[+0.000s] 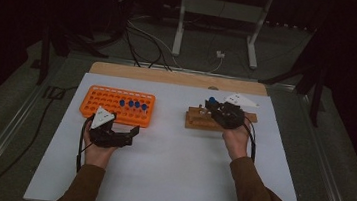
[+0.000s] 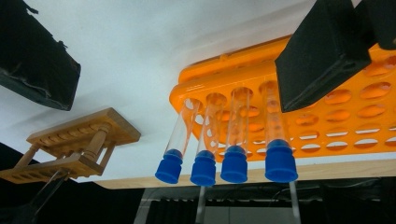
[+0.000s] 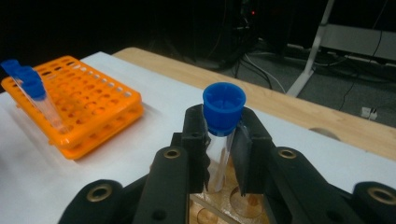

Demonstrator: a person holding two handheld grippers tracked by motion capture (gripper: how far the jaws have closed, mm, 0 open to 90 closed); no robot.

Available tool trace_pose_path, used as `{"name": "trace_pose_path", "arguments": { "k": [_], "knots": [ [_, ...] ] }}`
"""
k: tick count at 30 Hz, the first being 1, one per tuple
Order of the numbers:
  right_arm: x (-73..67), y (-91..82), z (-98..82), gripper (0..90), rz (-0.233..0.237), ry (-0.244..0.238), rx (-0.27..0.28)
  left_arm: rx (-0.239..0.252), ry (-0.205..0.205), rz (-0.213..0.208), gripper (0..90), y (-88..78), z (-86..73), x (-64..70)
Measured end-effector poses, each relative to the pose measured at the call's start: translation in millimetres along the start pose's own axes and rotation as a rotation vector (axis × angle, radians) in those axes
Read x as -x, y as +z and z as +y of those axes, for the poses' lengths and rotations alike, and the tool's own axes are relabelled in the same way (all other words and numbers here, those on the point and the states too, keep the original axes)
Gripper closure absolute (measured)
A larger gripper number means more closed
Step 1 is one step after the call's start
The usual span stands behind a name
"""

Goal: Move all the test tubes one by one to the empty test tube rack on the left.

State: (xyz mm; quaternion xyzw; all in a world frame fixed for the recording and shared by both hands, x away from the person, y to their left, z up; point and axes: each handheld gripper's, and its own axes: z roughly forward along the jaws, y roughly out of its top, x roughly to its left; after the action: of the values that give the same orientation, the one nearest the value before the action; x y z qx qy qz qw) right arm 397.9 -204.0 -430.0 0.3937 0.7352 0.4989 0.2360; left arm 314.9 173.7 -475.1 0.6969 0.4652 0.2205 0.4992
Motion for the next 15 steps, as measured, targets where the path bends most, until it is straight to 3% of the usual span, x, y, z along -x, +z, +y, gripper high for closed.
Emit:
{"name": "trace_pose_path", "arguments": {
  "k": [8,15],
  "knots": [
    [-1.6,-14.0,13.4,76.8,-0.001,-0.012,0.032,-0.002,0.006,-0.012,0.7,0.8,1.4,2.3],
    [-6.0,-22.7,19.5,76.8,0.025,-0.021,0.04,0.008,0.016,-0.038,0.8,1.2,6.6,9.4]
  ]
}}
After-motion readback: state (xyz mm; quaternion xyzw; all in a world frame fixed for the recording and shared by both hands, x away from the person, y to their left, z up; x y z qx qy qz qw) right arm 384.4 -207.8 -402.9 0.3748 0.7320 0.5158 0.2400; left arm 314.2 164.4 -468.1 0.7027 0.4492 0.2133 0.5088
